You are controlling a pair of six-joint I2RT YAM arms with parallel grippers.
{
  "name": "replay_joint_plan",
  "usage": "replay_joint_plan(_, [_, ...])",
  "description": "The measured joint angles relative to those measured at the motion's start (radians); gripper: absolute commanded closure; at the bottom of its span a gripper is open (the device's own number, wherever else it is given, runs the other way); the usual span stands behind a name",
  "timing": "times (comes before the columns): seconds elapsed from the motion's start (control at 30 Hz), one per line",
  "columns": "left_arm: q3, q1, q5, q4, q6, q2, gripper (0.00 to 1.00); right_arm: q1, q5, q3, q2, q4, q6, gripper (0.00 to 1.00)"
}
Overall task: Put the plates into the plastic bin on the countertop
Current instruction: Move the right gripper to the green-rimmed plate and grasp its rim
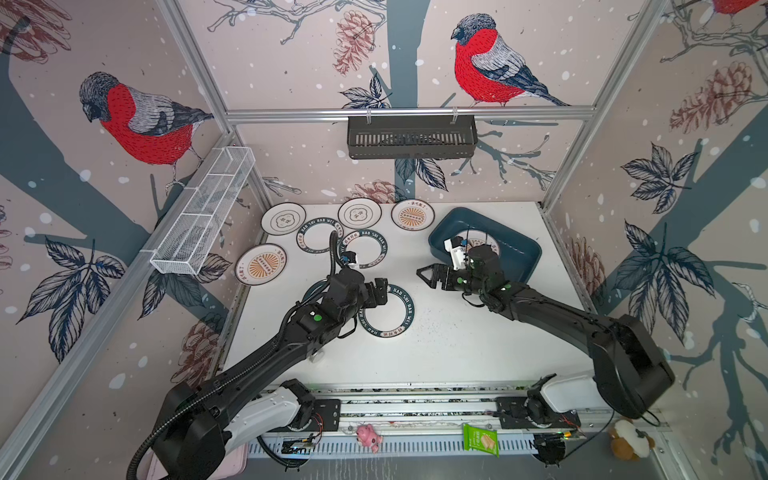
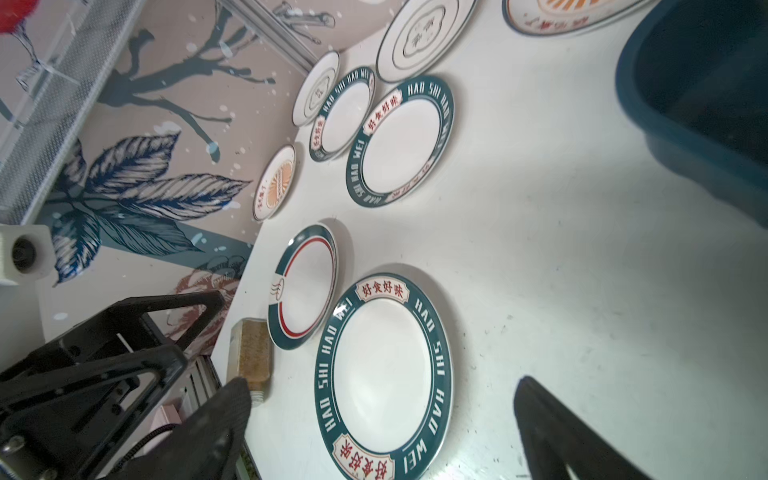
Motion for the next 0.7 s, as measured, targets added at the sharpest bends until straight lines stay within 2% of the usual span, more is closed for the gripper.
replay_joint_plan(0.27, [-0.122, 0.003, 0.071, -0.036, -0.136, -0.065, 0.04, 0.051, -0.003, 0.053, 0.167, -0.043, -0.029, 0.05])
replay_joint_plan(0.7, [-0.277, 0.043, 0.070, 0.024, -0.207, -0.028, 0.04, 0.066, -0.085, 0.129, 0.354, -0.084, -0.058, 0.15])
